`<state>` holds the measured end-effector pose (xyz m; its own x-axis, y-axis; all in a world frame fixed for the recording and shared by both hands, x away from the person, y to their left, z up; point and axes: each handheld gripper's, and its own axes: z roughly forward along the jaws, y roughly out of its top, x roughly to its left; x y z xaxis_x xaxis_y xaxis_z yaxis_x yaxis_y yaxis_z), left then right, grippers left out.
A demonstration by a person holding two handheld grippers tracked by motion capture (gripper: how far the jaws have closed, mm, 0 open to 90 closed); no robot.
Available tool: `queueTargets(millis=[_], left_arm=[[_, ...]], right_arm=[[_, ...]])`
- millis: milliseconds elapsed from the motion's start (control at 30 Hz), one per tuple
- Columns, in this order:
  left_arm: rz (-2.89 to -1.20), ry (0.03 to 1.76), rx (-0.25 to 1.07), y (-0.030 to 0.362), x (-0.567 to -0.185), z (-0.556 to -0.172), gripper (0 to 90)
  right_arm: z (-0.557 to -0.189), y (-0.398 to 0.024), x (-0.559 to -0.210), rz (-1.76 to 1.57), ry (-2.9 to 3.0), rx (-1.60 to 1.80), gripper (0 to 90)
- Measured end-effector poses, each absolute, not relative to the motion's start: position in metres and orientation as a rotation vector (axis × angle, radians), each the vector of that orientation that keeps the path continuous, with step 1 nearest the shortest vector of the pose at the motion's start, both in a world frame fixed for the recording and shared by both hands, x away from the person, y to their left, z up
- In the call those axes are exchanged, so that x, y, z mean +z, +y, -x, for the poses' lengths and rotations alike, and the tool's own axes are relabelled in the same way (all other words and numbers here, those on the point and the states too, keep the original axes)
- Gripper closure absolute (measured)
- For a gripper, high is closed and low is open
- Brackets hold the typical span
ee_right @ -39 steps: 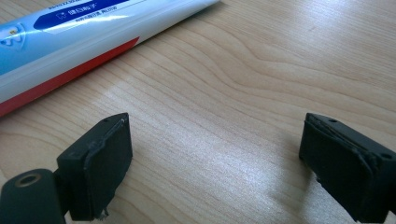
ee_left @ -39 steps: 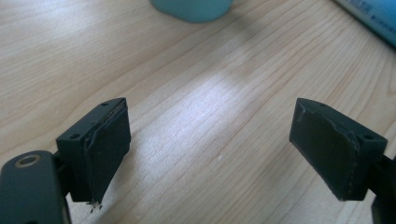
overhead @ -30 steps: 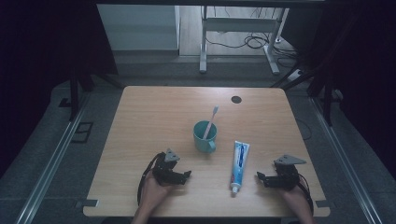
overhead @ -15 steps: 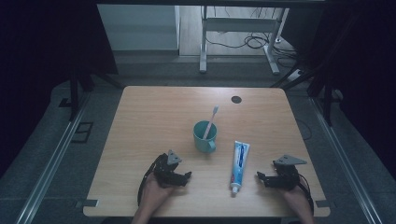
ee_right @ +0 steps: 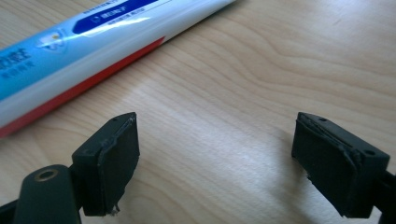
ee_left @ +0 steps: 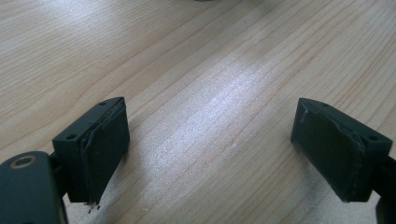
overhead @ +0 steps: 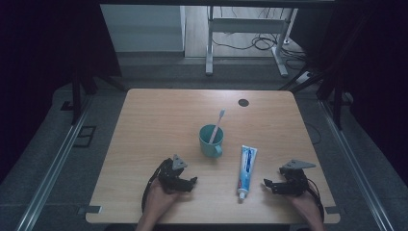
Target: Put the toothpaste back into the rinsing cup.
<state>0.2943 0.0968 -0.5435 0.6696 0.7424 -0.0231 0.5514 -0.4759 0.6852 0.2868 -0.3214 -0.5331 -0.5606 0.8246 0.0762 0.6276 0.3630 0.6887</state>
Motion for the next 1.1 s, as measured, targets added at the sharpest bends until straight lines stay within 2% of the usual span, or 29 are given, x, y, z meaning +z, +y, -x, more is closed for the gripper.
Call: queueTargets(millis=[100,200,533,733,967,1100], left_arm=[[-2.205,0.992,0.363,0.097,-0.544,-0.294,11.8],[-2.204,0.994,0.365,0.097,-0.544,-0.294,11.8],[-2.202,0.997,0.364,0.097,-0.544,-0.294,11.9],[-2.2,0.998,0.364,0.097,-0.544,-0.294,12.0],[-2.2,0.997,0.365,0.097,-0.544,-0.294,12.0],[-2.2,0.998,0.364,0.097,-0.544,-0.294,12.0]], right_arm=[[-0.286,-0.319,-0.529,-1.287,2.379,1.0,13.3],[-0.285,-0.317,-0.524,-1.305,2.387,1.001,15.3],[-0.282,-0.298,-0.499,-1.243,2.386,1.124,55.8],[-0.284,-0.277,-0.489,-1.139,2.436,1.141,74.2],[-0.289,-0.248,-0.487,-1.06,2.522,1.136,88.5],[-0.291,-0.235,-0.491,-1.035,2.554,1.122,89.6]])
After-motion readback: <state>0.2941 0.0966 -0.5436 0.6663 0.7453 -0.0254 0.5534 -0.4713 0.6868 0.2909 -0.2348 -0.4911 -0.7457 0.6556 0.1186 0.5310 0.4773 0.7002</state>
